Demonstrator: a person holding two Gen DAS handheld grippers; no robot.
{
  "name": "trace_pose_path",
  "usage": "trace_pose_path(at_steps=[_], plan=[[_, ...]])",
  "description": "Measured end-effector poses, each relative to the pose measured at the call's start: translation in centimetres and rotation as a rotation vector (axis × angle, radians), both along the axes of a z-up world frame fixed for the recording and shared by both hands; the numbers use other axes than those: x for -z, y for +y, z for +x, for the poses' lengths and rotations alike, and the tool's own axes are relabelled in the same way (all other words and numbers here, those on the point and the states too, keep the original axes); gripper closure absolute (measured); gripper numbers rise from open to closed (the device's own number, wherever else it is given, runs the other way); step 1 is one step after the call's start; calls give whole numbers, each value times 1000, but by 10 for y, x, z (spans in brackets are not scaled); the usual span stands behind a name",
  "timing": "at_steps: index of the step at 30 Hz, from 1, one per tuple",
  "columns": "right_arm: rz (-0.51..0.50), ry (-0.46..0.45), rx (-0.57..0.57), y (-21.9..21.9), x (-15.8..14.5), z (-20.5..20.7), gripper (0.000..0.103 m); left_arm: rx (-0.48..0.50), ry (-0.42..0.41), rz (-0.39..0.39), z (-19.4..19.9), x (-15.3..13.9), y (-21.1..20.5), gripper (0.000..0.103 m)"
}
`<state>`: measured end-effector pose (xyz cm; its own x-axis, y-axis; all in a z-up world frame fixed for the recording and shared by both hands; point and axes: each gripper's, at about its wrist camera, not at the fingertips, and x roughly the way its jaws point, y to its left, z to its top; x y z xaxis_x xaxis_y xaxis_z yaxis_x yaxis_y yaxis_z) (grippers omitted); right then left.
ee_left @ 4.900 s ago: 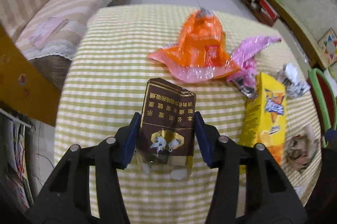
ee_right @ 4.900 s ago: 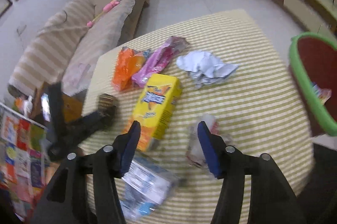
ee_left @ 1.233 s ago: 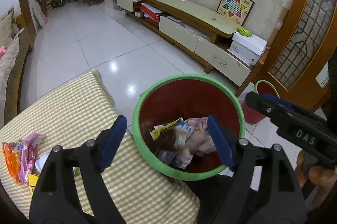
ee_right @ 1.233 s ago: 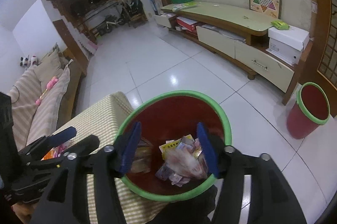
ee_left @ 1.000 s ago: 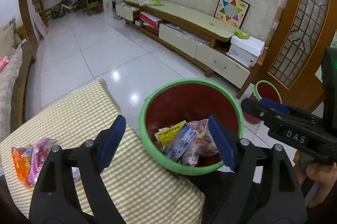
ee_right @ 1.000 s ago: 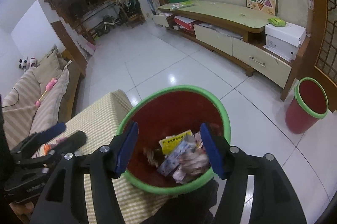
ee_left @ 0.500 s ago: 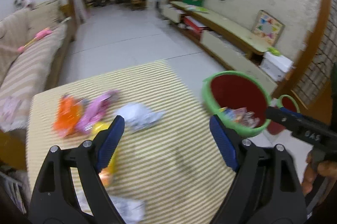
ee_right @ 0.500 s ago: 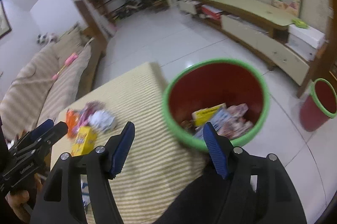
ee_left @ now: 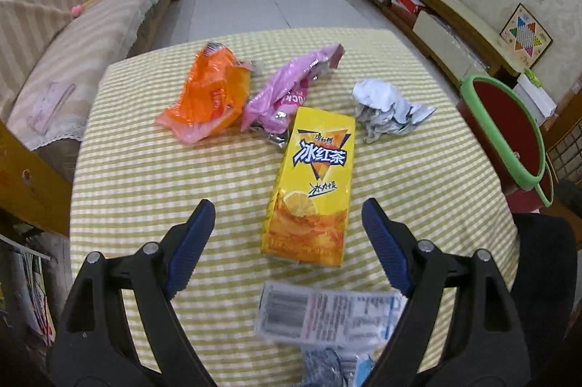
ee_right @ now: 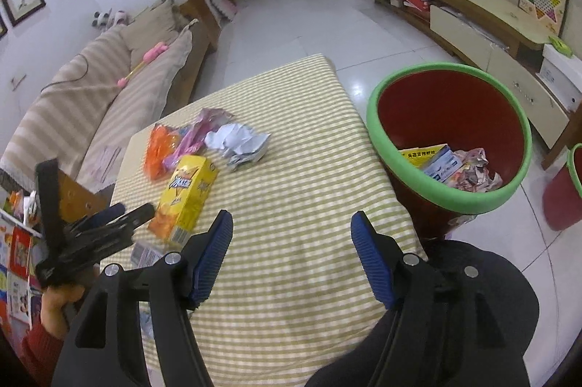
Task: Collect trash
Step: 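Grasp the yellow tea carton with the left gripper while the right gripper grasps crumpled foil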
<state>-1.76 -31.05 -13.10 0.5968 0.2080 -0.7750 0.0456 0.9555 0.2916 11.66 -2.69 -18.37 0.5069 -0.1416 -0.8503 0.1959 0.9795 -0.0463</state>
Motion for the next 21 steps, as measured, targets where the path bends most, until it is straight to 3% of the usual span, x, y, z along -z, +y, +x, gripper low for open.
trace_pose_path(at_steps=[6, 8, 9, 10, 16, 18, 21], plan=[[-14, 14, -16, 6, 2, -2, 37, 81, 58, 68, 30, 27, -25, 23], [-17, 12, -23, 6, 0, -4, 37, 79, 81, 89, 38, 36, -26, 30], [-18, 11, -28, 7, -1, -4, 37, 82, 88, 75, 40, 37, -26, 42], [-22, 10, -33, 7, -1, -3, 37, 79, 90, 58, 41, 37, -24, 44], [-67, 9, -110, 18, -1, 17, 37, 21, -29, 5, 14, 1, -2, 45], [-85, 4, -148, 26, 0, 32, 30, -1, -63, -23, -1, -14, 7, 45], [-111, -2, -196, 43, 5, 57, 29, -43, -92, -75, -20, -31, 22, 45]])
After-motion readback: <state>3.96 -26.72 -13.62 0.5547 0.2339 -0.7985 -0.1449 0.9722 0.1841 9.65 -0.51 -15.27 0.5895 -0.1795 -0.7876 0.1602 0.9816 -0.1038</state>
